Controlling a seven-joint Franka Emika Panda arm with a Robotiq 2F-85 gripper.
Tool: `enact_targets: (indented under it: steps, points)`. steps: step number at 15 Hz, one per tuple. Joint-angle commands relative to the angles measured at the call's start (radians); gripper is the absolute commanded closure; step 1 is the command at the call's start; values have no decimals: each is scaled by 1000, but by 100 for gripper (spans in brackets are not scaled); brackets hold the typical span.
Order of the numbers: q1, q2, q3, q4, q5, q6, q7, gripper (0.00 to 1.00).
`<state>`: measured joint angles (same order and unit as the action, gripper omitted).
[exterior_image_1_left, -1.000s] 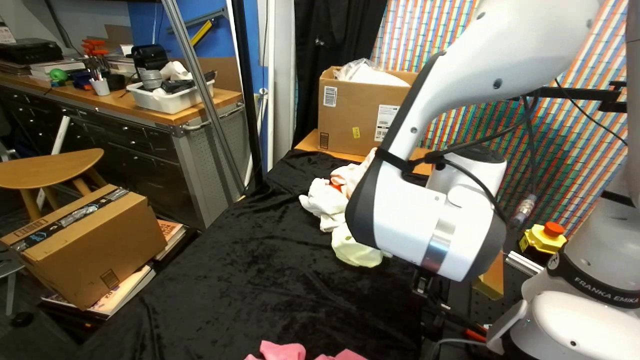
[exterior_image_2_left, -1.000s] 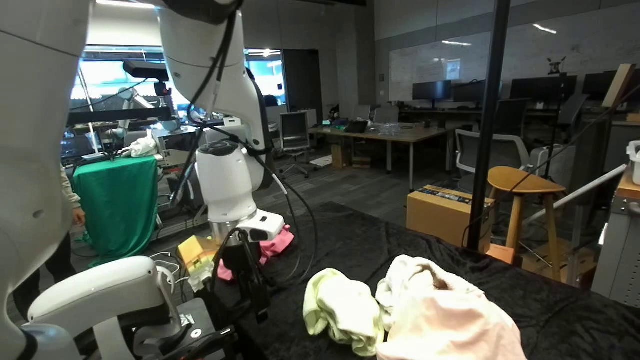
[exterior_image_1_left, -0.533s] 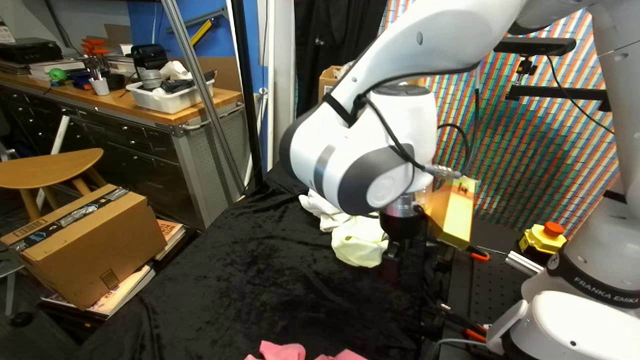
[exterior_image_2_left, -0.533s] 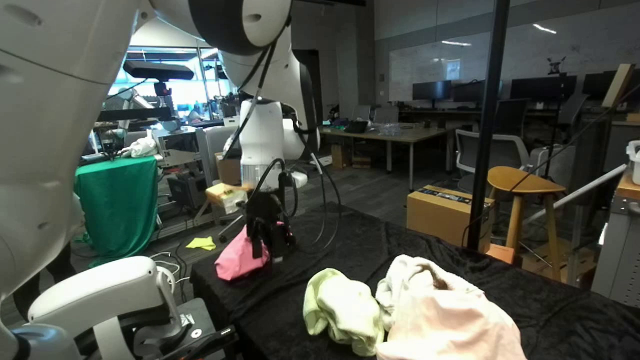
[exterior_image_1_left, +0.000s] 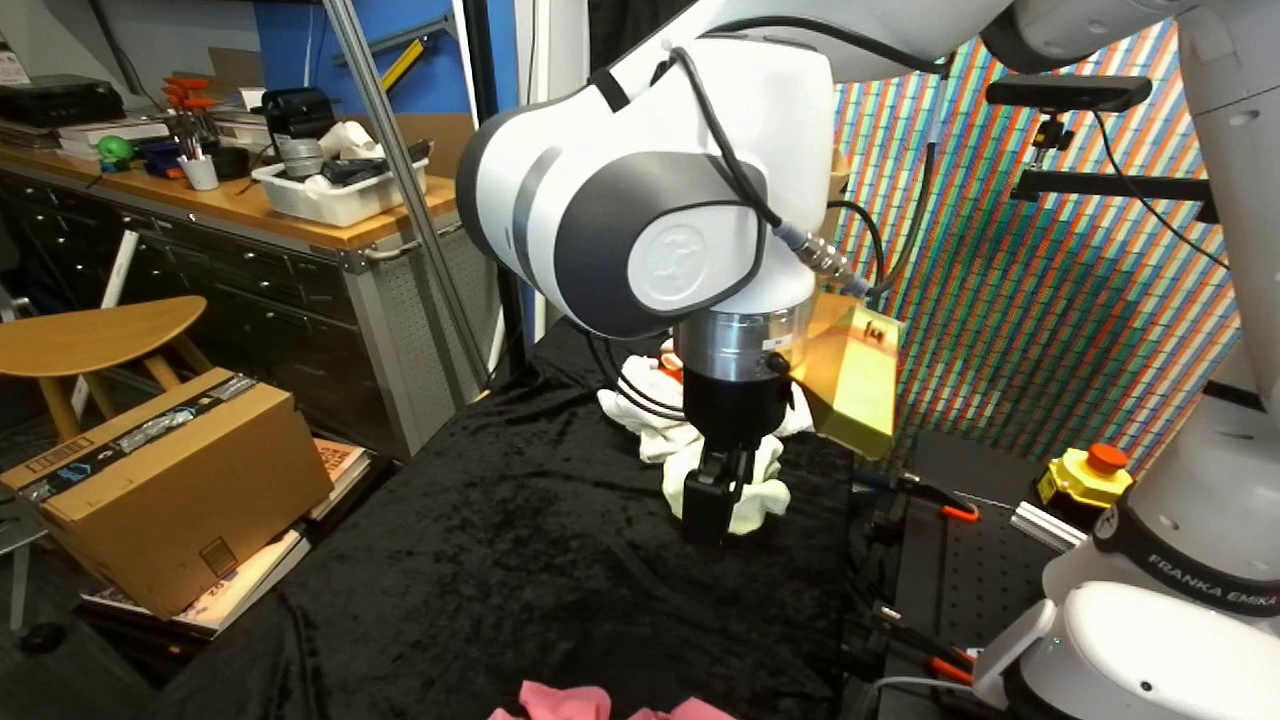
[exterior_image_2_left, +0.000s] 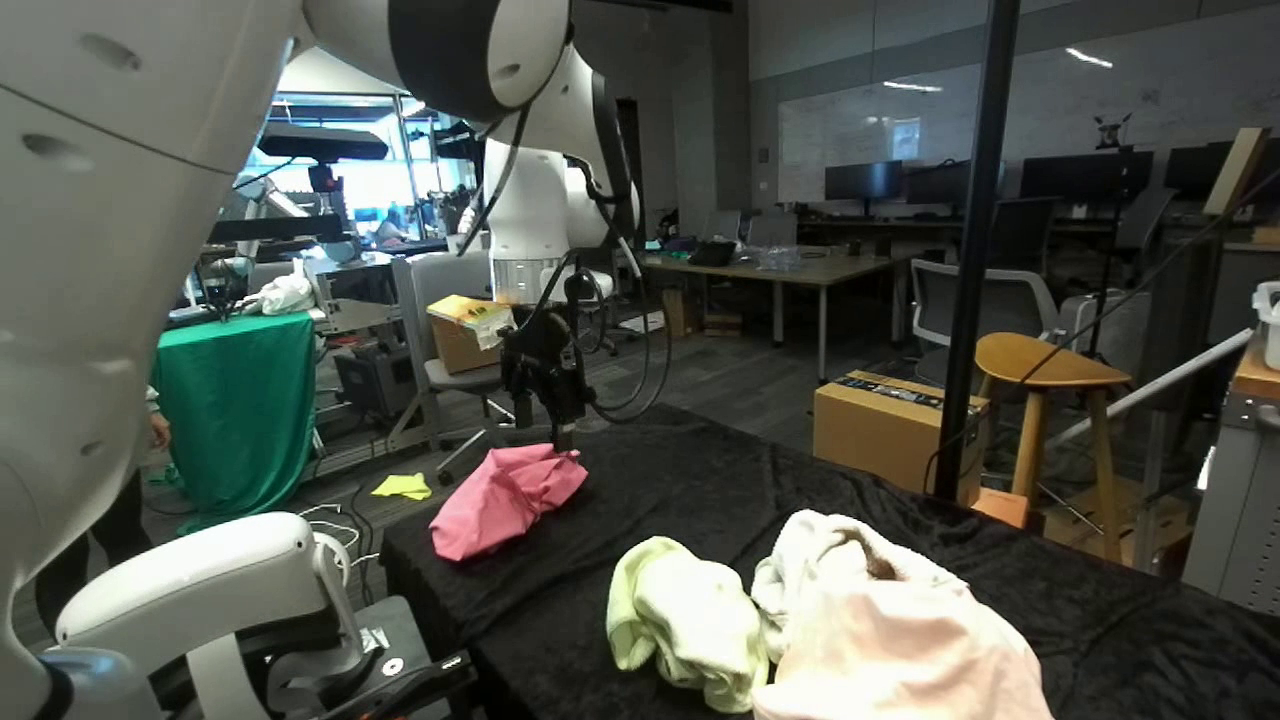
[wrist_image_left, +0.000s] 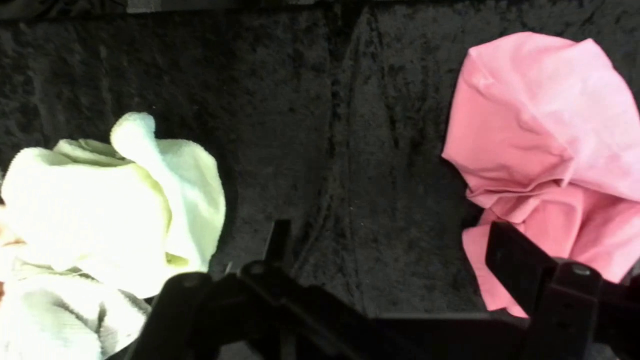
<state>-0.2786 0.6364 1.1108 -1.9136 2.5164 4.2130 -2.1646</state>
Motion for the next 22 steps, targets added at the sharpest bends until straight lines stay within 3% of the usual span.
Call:
enact_targets:
  steps: [1, 11, 22]
  points:
    - [69, 66, 9, 99, 0, 42, -20, 0]
    - [281, 217, -59, 346, -1, 47, -5, 0]
    - [422, 435, -117, 520, -2, 52, -17, 0]
